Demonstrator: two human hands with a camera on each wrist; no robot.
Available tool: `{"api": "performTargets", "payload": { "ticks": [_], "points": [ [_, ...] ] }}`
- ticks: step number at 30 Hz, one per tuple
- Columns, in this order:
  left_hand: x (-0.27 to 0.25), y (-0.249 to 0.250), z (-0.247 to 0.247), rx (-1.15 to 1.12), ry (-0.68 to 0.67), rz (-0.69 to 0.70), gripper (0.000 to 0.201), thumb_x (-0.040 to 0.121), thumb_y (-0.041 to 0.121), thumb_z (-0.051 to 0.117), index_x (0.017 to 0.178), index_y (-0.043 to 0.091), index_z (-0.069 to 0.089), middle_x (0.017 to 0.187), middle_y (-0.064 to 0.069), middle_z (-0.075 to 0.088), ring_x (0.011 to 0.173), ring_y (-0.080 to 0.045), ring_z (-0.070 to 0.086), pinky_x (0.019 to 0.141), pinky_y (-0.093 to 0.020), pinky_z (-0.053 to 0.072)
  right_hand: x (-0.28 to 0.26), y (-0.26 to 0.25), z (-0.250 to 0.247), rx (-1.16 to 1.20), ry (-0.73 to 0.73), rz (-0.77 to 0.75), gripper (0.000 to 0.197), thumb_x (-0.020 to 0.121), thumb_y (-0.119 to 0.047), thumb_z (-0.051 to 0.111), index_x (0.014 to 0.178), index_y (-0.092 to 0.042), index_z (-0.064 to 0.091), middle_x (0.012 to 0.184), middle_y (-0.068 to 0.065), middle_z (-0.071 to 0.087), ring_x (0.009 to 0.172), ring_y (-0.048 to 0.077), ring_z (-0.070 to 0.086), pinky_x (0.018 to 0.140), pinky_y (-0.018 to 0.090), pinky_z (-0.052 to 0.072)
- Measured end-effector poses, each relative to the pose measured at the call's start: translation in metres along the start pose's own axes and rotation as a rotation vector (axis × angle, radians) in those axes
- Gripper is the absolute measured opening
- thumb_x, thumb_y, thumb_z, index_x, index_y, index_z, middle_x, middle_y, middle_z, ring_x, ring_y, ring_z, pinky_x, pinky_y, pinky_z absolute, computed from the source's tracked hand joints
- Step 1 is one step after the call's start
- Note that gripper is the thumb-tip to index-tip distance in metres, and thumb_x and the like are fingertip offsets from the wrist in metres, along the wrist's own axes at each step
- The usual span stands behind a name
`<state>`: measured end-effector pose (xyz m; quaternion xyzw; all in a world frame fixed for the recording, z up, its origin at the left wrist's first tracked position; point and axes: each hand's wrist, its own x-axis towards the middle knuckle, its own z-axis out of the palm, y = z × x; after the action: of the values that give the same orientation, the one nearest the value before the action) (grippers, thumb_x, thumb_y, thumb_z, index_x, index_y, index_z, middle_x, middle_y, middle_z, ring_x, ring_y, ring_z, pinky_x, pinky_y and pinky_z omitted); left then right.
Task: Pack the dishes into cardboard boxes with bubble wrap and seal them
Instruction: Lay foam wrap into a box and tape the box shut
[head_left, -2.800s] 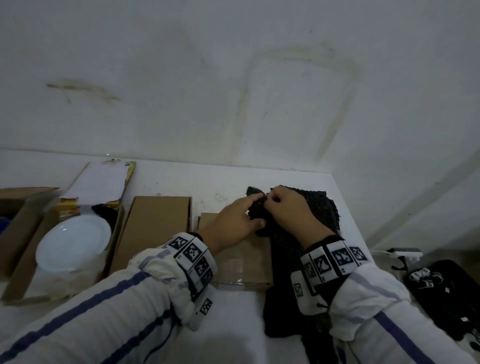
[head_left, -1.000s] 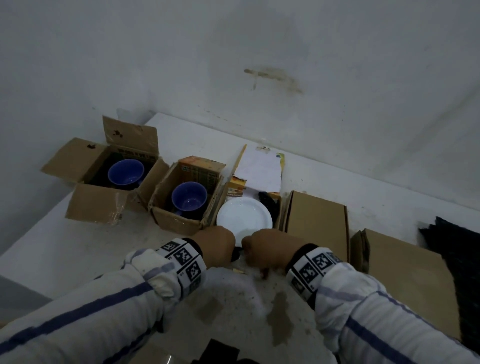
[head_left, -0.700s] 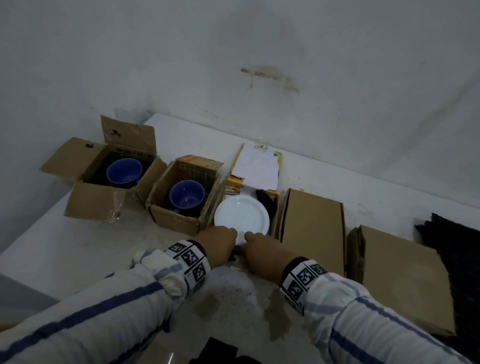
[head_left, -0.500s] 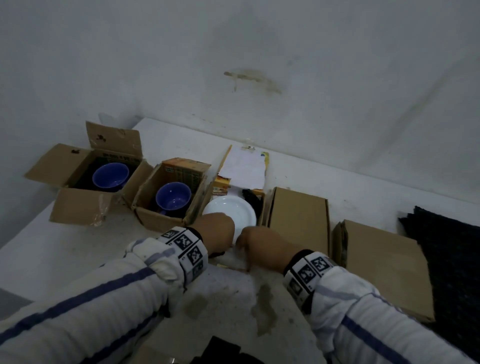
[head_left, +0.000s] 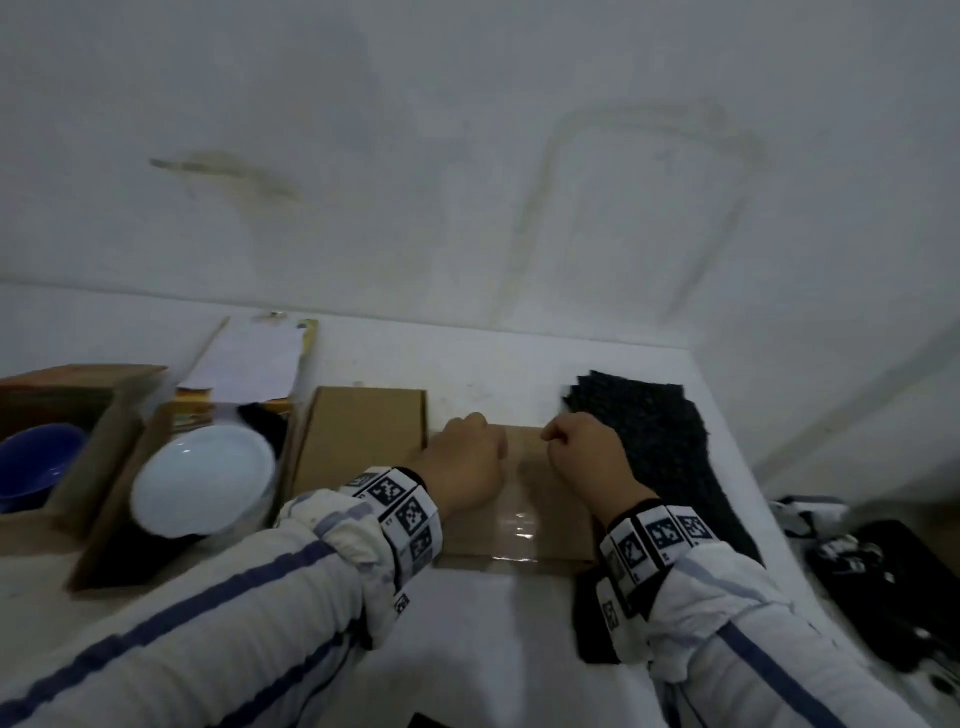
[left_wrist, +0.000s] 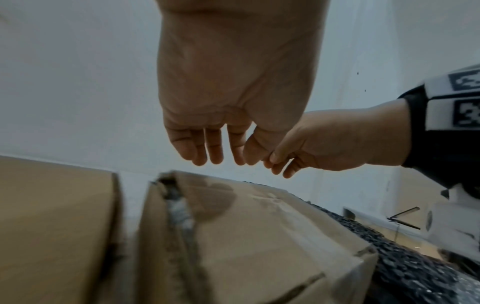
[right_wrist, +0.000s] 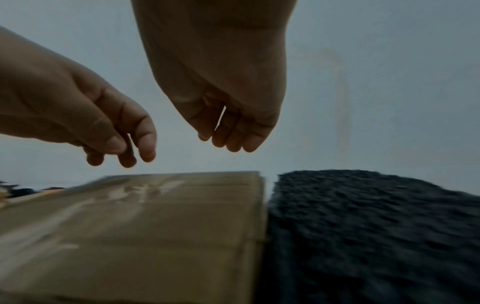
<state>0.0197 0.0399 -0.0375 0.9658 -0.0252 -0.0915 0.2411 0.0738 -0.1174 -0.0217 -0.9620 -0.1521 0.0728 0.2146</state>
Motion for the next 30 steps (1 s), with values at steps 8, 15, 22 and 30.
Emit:
{"api": "performTargets", "payload": {
  "ticks": [8, 15, 22, 30],
  "points": [
    [0.040, 0.059, 0.045, 0.032, -0.014, 0.099, 0.034, 0.085, 0.013, 0.044, 0.115, 0.017, 0.060, 0.121, -0.005, 0.049, 0.113, -0.026, 0.043, 0.097, -0.041, 0.039, -0.007, 0.100, -0.003, -0.303, -0.254, 0.233, 0.040, 0.090, -0.020, 0.053, 0.128, -0.009, 0.046, 0.131, 0.015, 0.036, 0.122, 0.036, 0.037, 0.102, 0.040, 0.038],
    [0.043, 0.060, 0.052, 0.001, 0.024, 0.084, 0.036, 0.088, 0.020, 0.046, 0.122, 0.019, 0.057, 0.125, -0.006, 0.052, 0.118, -0.027, 0.044, 0.101, -0.041, 0.037, -0.001, 0.112, 0.001, -0.284, -0.188, 0.144, 0.026, 0.091, -0.011, 0.048, 0.110, -0.006, 0.065, 0.117, 0.015, 0.053, 0.107, 0.033, 0.053, 0.089, 0.033, 0.046],
    [0.034, 0.074, 0.020, -0.521, 0.005, 0.102, 0.063, 0.085, 0.039, 0.067, 0.140, 0.023, 0.039, 0.139, 0.000, 0.043, 0.113, -0.019, 0.051, 0.095, -0.032, 0.043, 0.015, 0.057, -0.056, -0.080, -0.120, 0.134, 0.015, 0.083, -0.020, 0.060, 0.092, -0.017, 0.072, 0.102, 0.006, 0.068, 0.100, 0.026, 0.062, 0.080, 0.028, 0.046],
    [-0.003, 0.008, -0.025, -0.658, 0.347, -0.123, 0.010, 0.090, 0.018, 0.058, 0.100, 0.019, 0.061, 0.092, 0.002, 0.064, 0.086, -0.017, 0.061, 0.074, -0.028, 0.050, 0.013, -0.057, -0.040, 0.574, -0.184, -0.018, 0.007, 0.084, -0.008, 0.063, 0.090, -0.011, 0.065, 0.087, 0.005, 0.064, 0.082, 0.021, 0.063, 0.070, 0.030, 0.055]
  ]
}}
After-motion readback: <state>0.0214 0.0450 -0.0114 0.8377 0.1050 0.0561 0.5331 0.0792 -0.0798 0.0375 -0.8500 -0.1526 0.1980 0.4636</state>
